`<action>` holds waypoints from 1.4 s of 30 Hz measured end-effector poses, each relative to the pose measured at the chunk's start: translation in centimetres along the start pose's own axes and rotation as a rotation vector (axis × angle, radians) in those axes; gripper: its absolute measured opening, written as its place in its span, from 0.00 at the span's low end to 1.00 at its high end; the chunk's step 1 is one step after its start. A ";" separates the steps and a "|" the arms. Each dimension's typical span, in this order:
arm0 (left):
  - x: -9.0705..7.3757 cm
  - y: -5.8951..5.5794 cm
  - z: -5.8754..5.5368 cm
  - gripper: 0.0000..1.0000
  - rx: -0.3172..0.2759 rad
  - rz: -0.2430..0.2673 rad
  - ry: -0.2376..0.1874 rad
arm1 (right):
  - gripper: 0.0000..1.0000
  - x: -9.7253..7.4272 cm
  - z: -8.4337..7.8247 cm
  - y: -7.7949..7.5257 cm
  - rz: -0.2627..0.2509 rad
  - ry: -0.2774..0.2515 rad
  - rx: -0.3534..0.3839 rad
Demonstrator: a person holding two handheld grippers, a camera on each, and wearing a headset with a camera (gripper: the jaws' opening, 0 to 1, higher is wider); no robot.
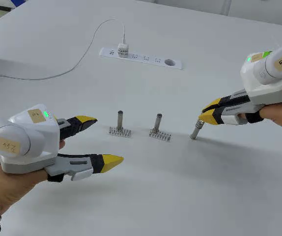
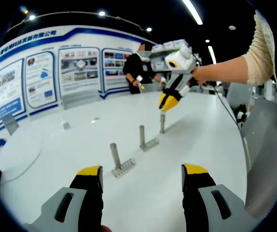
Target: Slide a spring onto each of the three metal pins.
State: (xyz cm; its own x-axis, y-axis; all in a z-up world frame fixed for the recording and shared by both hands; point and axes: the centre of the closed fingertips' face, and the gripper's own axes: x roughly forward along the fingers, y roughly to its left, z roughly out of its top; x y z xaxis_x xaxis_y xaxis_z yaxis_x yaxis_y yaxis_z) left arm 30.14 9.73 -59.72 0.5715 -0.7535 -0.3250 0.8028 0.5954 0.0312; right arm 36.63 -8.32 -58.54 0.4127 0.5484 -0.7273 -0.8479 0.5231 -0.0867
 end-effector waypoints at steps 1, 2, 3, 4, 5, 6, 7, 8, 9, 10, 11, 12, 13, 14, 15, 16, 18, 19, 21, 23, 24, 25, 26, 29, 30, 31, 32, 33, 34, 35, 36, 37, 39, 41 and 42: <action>0.0 0.0 0.0 0.67 0.000 0.000 0.000 | 0.11 0.1 -0.1 0.0 -0.001 0.000 0.001; 0.0 0.0 0.0 0.67 0.001 0.000 0.000 | 0.11 0.3 -0.2 0.0 -0.002 0.004 0.003; 0.0 0.0 0.0 0.67 0.000 0.000 0.000 | 0.11 0.4 -0.3 0.0 0.000 0.007 0.005; 0.0 0.0 0.0 0.67 0.000 0.000 -0.001 | 0.11 0.5 -0.4 0.0 -0.001 0.007 0.005; 0.0 -0.1 0.0 0.67 0.000 0.000 0.000 | 0.11 0.6 -0.4 0.0 -0.003 0.008 0.007; 0.0 -0.1 0.0 0.67 0.001 0.000 0.000 | 0.11 0.7 -0.5 0.0 -0.003 0.009 0.010; 0.0 -0.1 0.0 0.67 0.000 -0.001 -0.001 | 0.11 0.8 -0.6 0.0 -0.002 0.009 0.016; 0.0 -0.1 0.0 0.67 0.000 0.000 0.000 | 0.11 0.9 -0.6 -0.1 -0.005 0.009 0.018; 0.0 -0.1 0.0 0.67 0.001 0.000 0.000 | 0.11 1.0 -0.7 -0.1 -0.004 0.009 0.021; 0.0 -0.1 0.0 0.67 0.001 -0.001 0.000 | 0.11 1.1 -0.7 0.0 -0.004 0.011 0.023; 0.0 -0.1 0.0 0.67 0.000 0.000 0.000 | 0.11 1.2 -0.8 0.0 -0.005 0.011 0.023; -0.1 -0.1 -0.1 0.67 0.001 0.000 0.002 | 0.11 1.3 -0.9 0.0 -0.006 0.014 0.025; -0.1 -0.1 -0.1 0.67 0.000 0.000 0.001 | 0.11 1.3 -1.0 0.0 -0.004 0.016 0.028; -0.1 -0.1 -0.1 0.67 0.000 0.000 0.001 | 0.11 1.4 -1.1 0.0 -0.004 0.018 0.030; -0.1 -0.1 -0.1 0.67 0.000 0.000 0.001 | 0.11 1.5 -1.2 0.1 -0.006 0.021 0.029; -0.1 -0.1 0.0 0.67 0.000 0.001 0.001 | 0.12 1.6 -1.3 0.1 -0.006 0.023 0.029; -0.1 -0.1 0.0 0.67 0.000 0.001 0.001 | 0.12 1.7 -1.6 0.2 -0.005 0.031 0.028; -0.1 -0.1 0.0 0.67 -0.001 0.001 0.000 | 0.12 1.8 -1.7 0.2 -0.008 0.033 0.028; -0.1 -0.1 0.0 0.67 -0.001 0.001 0.000 | 0.12 1.9 -1.8 0.2 -0.007 0.037 0.031; -0.1 -0.1 0.0 0.67 -0.001 0.001 0.000 | 0.12 2.0 -1.9 0.2 -0.011 0.041 0.032; -0.1 -0.1 0.0 0.67 -0.001 0.001 -0.001 | 0.12 2.1 -2.0 0.2 -0.011 0.043 0.033; -0.1 -0.1 0.0 0.67 0.000 0.001 0.000 | 0.12 2.2 -2.1 0.3 -0.011 0.047 0.035; -0.1 -0.1 0.0 0.67 -0.001 0.001 0.000 | 0.12 2.2 -2.1 0.3 -0.012 0.047 0.035; -0.1 -0.2 0.0 0.67 -0.001 0.000 0.001 | 0.12 2.4 -2.4 0.3 -0.013 0.049 0.037; -0.1 -0.2 0.0 0.67 -0.001 0.000 0.000 | 0.12 2.4 -2.4 0.3 -0.014 0.050 0.040; -0.1 -0.2 0.0 0.67 -0.001 0.001 0.001 | 0.12 2.4 -2.5 0.3 -0.014 0.052 0.041; -0.1 -0.2 -0.1 0.67 0.000 0.001 0.001 | 0.12 2.4 -2.5 0.3 -0.016 0.053 0.039; -0.1 -0.2 0.0 0.67 -0.001 0.001 0.001 | 0.13 2.4 -2.5 0.4 -0.016 0.052 0.038; -0.1 -0.2 0.0 0.67 -0.001 0.002 0.000 | 0.15 2.3 -2.4 0.4 -0.013 0.047 0.040; -0.1 -0.2 0.0 0.67 0.000 0.002 0.000 | 0.17 2.3 -2.3 0.4 -0.015 0.041 0.040; -0.1 -0.2 0.0 0.67 -0.001 0.002 0.000 | 0.17 2.2 -2.2 0.4 -0.017 0.039 0.038; -0.1 -0.2 0.0 0.67 -0.001 0.002 -0.001 | 0.17 2.0 -2.1 0.3 -0.020 0.036 0.037; -0.1 -0.2 0.0 0.67 0.000 0.001 -0.001 | 0.17 1.7 -1.9 0.3 -0.026 0.025 0.033; 0.0 -0.2 0.1 0.67 0.001 0.001 -0.002 | 0.18 1.5 -1.8 0.3 -0.030 0.022 0.031; 0.0 -0.2 0.1 0.67 0.002 0.001 -0.004 | 0.19 1.2 -1.6 0.2 -0.036 0.015 0.021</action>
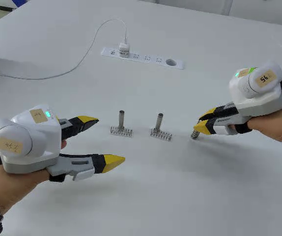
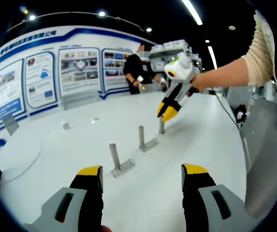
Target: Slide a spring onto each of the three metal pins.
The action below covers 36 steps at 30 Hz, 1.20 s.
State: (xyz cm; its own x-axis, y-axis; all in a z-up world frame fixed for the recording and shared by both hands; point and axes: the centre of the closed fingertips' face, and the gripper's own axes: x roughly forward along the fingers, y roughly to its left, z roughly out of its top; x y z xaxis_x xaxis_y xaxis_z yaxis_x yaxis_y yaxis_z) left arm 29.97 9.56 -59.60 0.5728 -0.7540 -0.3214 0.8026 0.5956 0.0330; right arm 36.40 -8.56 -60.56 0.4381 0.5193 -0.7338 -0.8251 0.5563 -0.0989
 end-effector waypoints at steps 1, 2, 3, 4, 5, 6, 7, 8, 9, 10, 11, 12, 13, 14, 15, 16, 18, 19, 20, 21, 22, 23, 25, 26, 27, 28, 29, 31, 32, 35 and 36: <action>0.0 0.0 0.0 0.67 0.000 0.000 0.000 | 0.19 -0.2 0.1 0.0 -0.001 -0.005 -0.003; 0.0 0.0 0.0 0.67 0.000 0.000 -0.001 | 0.19 -0.4 0.4 0.1 -0.003 -0.011 -0.005; 0.0 0.0 0.1 0.67 0.001 -0.001 -0.001 | 0.19 -0.5 0.5 0.1 -0.004 -0.015 -0.008; 0.1 0.0 0.1 0.67 0.002 0.000 -0.001 | 0.19 -0.6 0.7 0.1 -0.007 -0.019 -0.014; 0.1 0.0 0.1 0.67 0.002 -0.001 -0.001 | 0.19 -0.7 0.9 0.2 -0.007 -0.025 -0.020; 0.1 0.0 0.1 0.67 0.001 -0.001 -0.001 | 0.19 -0.8 1.1 0.4 -0.004 -0.028 -0.023; 0.1 -0.1 0.1 0.67 0.001 -0.002 -0.001 | 0.19 -0.8 1.3 0.6 0.000 -0.032 -0.027; 0.1 -0.1 0.1 0.67 0.003 -0.003 -0.001 | 0.19 -0.9 1.7 0.8 0.003 -0.039 -0.035; 0.1 -0.1 0.2 0.67 0.004 -0.003 -0.001 | 0.19 -0.8 1.9 1.0 0.007 -0.042 -0.041; 0.2 -0.2 0.2 0.67 0.004 -0.004 -0.001 | 0.19 -0.8 2.2 1.3 0.014 -0.046 -0.049; 0.2 -0.2 0.2 0.67 0.005 -0.005 0.000 | 0.19 -0.7 2.4 1.5 0.019 -0.048 -0.055; 0.2 -0.2 0.3 0.67 0.007 -0.005 0.000 | 0.19 -0.5 2.5 1.7 0.023 -0.048 -0.058; 0.2 -0.2 0.3 0.67 0.006 -0.005 -0.002 | 0.19 -0.3 2.6 1.9 0.031 -0.046 -0.064; 0.2 -0.2 0.4 0.67 0.007 -0.005 -0.002 | 0.19 -0.2 2.6 2.1 0.034 -0.043 -0.069; 0.1 -0.3 0.4 0.67 0.009 -0.005 -0.002 | 0.19 0.0 2.7 2.4 0.042 -0.041 -0.076; 0.1 -0.3 0.5 0.67 0.009 -0.005 -0.003 | 0.19 0.2 2.8 2.6 0.049 -0.041 -0.079; 0.1 -0.2 0.5 0.67 0.011 -0.004 -0.002 | 0.19 0.5 2.9 3.1 0.067 -0.034 -0.090; 0.1 -0.3 0.5 0.67 0.011 -0.004 -0.002 | 0.19 0.7 2.9 3.3 0.072 -0.029 -0.099; 0.0 -0.3 0.4 0.66 0.009 -0.004 -0.001 | 0.19 1.0 2.9 3.6 0.082 -0.022 -0.105; 0.0 -0.3 0.4 0.66 0.010 -0.004 0.000 | 0.19 1.1 3.0 3.8 0.086 -0.019 -0.109; 0.0 -0.3 0.4 0.66 0.011 -0.005 0.002 | 0.19 1.4 3.0 4.1 0.098 -0.014 -0.115; 0.1 -0.3 0.4 0.66 0.010 -0.006 0.001 | 0.19 1.6 3.0 4.3 0.106 -0.010 -0.119; 0.1 -0.4 0.4 0.66 0.011 -0.006 0.001 | 0.18 2.1 3.1 4.7 0.118 0.000 -0.129; 0.1 -0.4 0.4 0.66 0.011 -0.006 0.000 | 0.18 2.3 3.1 4.8 0.126 0.004 -0.130; 0.1 -0.4 0.5 0.66 0.010 -0.006 -0.001 | 0.18 2.6 3.0 5.0 0.134 0.009 -0.130; 0.1 -0.4 0.5 0.66 0.011 -0.005 -0.001 | 0.17 3.0 3.0 5.2 0.142 0.017 -0.133; 0.1 -0.4 0.5 0.66 0.011 -0.005 -0.001 | 0.17 3.2 2.9 5.3 0.146 0.023 -0.137; 0.1 -0.3 0.5 0.66 0.010 -0.006 -0.002 | 0.17 3.7 2.7 5.5 0.156 0.036 -0.143; 0.1 -0.3 0.5 0.66 0.011 -0.005 -0.002 | 0.17 3.9 2.7 5.6 0.160 0.040 -0.143; 0.1 -0.2 0.5 0.66 0.011 -0.004 -0.001 | 0.17 4.6 2.3 5.6 0.170 0.061 -0.149; 0.1 -0.2 0.5 0.66 0.011 -0.003 0.000 | 0.17 4.8 2.2 5.4 0.173 0.065 -0.148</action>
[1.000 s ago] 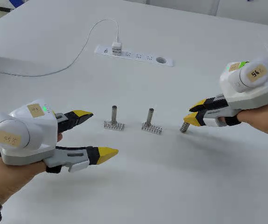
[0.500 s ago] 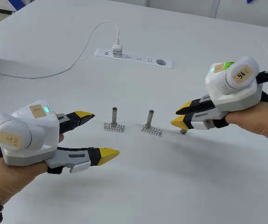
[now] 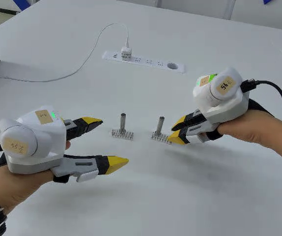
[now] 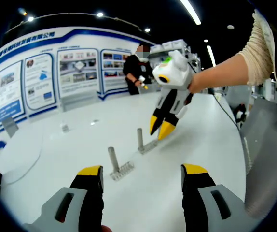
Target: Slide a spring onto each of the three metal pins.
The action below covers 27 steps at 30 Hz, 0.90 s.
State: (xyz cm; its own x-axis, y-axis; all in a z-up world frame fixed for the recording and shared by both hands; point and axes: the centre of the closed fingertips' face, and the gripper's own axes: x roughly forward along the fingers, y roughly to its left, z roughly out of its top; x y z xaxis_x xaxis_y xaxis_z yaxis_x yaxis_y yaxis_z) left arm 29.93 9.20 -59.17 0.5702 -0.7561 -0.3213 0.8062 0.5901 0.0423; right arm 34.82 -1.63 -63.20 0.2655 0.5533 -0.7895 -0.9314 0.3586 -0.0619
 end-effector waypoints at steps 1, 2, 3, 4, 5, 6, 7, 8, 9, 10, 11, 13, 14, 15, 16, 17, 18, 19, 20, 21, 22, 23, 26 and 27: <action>0.0 0.0 0.0 0.66 -0.001 0.000 0.000 | 0.17 0.2 -0.2 -0.1 0.004 0.005 0.003; 0.0 0.0 0.0 0.66 -0.002 0.000 -0.001 | 0.17 0.4 -0.3 -0.3 0.005 0.009 0.002; 0.0 0.0 0.0 0.66 -0.001 0.001 0.000 | 0.17 0.5 -0.5 -0.4 0.007 0.016 0.002; 0.0 0.0 0.0 0.66 0.000 0.000 0.001 | 0.16 0.7 -0.7 -0.3 0.008 0.025 0.002; 0.1 0.0 -0.1 0.66 -0.001 -0.001 0.001 | 0.16 0.8 -0.9 -0.3 0.010 0.031 0.002; 0.1 0.0 -0.1 0.66 0.001 -0.001 0.002 | 0.16 1.0 -1.1 -0.4 0.011 0.042 0.000; 0.1 0.0 -0.1 0.66 0.001 -0.001 0.002 | 0.16 1.1 -1.2 -0.4 0.013 0.045 0.001; 0.1 0.0 -0.1 0.66 0.000 -0.001 0.002 | 0.16 1.1 -1.3 -0.4 0.016 0.048 0.004; 0.1 0.0 -0.1 0.66 -0.001 -0.001 0.001 | 0.16 1.2 -1.3 -0.4 0.020 0.049 0.007; 0.1 0.0 -0.1 0.66 0.000 0.000 0.002 | 0.16 1.3 -1.4 -0.3 0.021 0.051 0.007; 0.1 0.0 -0.1 0.66 0.000 0.000 0.002 | 0.15 1.4 -1.5 -0.3 0.021 0.057 0.006; 0.1 0.1 -0.1 0.66 -0.001 0.001 0.002 | 0.15 1.5 -1.7 -0.2 0.025 0.065 0.006; 0.1 0.1 -0.1 0.66 -0.002 0.001 0.002 | 0.15 1.7 -1.8 -0.2 0.026 0.068 0.004; 0.1 0.1 -0.1 0.66 -0.002 0.001 0.002 | 0.15 1.7 -1.9 -0.3 0.026 0.069 0.003; 0.1 0.1 -0.2 0.66 -0.002 0.001 0.003 | 0.15 1.7 -1.8 -0.2 0.028 0.069 0.004; 0.1 0.1 -0.2 0.66 -0.002 0.001 0.002 | 0.14 1.7 -1.8 -0.2 0.030 0.068 0.006; 0.1 0.1 -0.3 0.66 -0.003 0.000 0.002 | 0.14 1.7 -1.8 -0.1 0.031 0.068 0.008; 0.1 0.1 -0.3 0.66 -0.001 0.001 0.004 | 0.14 1.8 -1.8 -0.1 0.032 0.072 0.009; 0.1 0.1 -0.3 0.66 -0.001 0.001 0.004 | 0.14 1.8 -1.9 -0.2 0.033 0.074 0.009; 0.1 0.1 -0.3 0.66 -0.001 0.000 0.004 | 0.14 1.9 -2.0 -0.2 0.034 0.079 0.008; 0.1 0.0 -0.3 0.66 -0.002 0.000 0.003 | 0.14 1.9 -2.0 -0.1 0.035 0.082 0.006; 0.1 0.0 -0.3 0.66 -0.002 0.000 0.003 | 0.13 1.9 -2.0 -0.1 0.036 0.084 0.005; 0.1 0.0 -0.3 0.66 -0.002 -0.001 0.003 | 0.12 1.9 -2.0 0.0 0.040 0.090 0.001; 0.1 0.0 -0.3 0.66 -0.001 -0.001 0.004 | 0.12 1.9 -2.0 0.0 0.042 0.091 0.000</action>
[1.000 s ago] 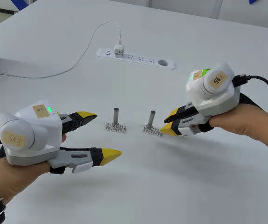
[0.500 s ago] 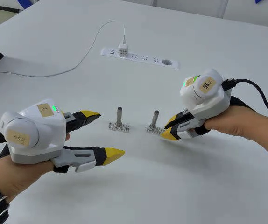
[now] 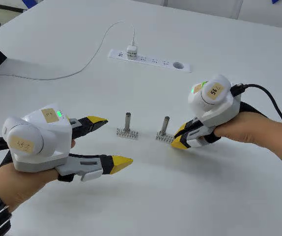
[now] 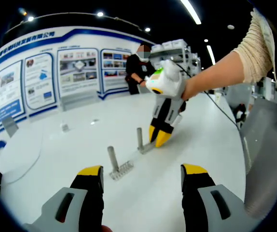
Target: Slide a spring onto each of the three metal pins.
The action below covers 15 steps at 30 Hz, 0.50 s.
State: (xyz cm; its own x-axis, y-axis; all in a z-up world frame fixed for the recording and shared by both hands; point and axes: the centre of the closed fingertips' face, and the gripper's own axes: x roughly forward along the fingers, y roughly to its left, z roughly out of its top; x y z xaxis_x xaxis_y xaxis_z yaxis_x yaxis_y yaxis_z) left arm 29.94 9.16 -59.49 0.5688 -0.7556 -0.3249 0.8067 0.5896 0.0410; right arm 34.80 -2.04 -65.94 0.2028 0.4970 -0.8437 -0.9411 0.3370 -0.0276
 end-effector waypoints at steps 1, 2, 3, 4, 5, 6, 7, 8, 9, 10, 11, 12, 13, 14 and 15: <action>0.0 0.0 0.0 0.66 0.000 0.000 0.001 | 0.12 0.0 0.0 0.0 0.002 0.002 0.000; 0.0 -0.1 0.0 0.66 -0.001 -0.001 0.001 | 0.12 0.1 -0.1 0.0 0.003 0.005 0.000; 0.0 -0.1 0.0 0.66 -0.001 -0.001 0.001 | 0.12 0.1 -0.1 0.0 0.004 0.006 0.001; 0.0 -0.1 -0.1 0.66 -0.001 -0.001 0.002 | 0.12 0.0 -0.1 0.0 0.004 0.005 0.001; 0.0 -0.1 -0.1 0.66 -0.001 -0.001 0.002 | 0.12 0.1 -0.1 0.0 0.005 0.005 0.002; 0.0 -0.1 -0.1 0.66 -0.002 -0.002 0.002 | 0.12 0.1 -0.1 0.0 0.005 0.005 0.001; 0.0 -0.2 -0.1 0.66 -0.001 -0.003 0.003 | 0.12 0.0 -0.1 0.0 0.004 0.005 0.001; 0.0 -0.2 -0.1 0.66 0.000 -0.003 0.004 | 0.12 0.0 -0.1 0.1 0.004 0.004 0.004; 0.0 -0.2 -0.1 0.66 0.000 -0.003 0.004 | 0.12 0.0 -0.1 0.0 0.003 0.005 0.006; 0.0 -0.3 -0.1 0.66 -0.001 -0.005 0.004 | 0.12 0.0 -0.1 0.1 0.003 0.006 0.007; 0.0 -0.3 -0.1 0.66 -0.001 -0.005 0.004 | 0.11 0.0 -0.1 0.1 0.003 0.007 0.007; 0.0 -0.4 -0.1 0.66 0.000 -0.007 0.004 | 0.11 -0.1 -0.1 0.2 0.004 0.007 0.007; 0.1 -0.5 -0.2 0.66 0.001 -0.009 0.005 | 0.11 -0.1 -0.1 0.3 0.004 0.007 0.007; 0.1 -0.6 -0.2 0.66 0.000 -0.011 0.005 | 0.11 -0.3 -0.1 0.3 0.004 0.006 0.007; 0.1 -0.6 -0.2 0.66 0.000 -0.013 0.006 | 0.11 -0.4 -0.1 0.4 0.005 0.006 0.007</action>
State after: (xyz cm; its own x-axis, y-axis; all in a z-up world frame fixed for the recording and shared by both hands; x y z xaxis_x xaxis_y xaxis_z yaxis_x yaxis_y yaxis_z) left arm 29.46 8.73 -59.75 0.5575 -0.7615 -0.3307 0.8138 0.5799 0.0366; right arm 34.33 -2.18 -65.70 0.1966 0.4936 -0.8472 -0.9400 0.3405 -0.0197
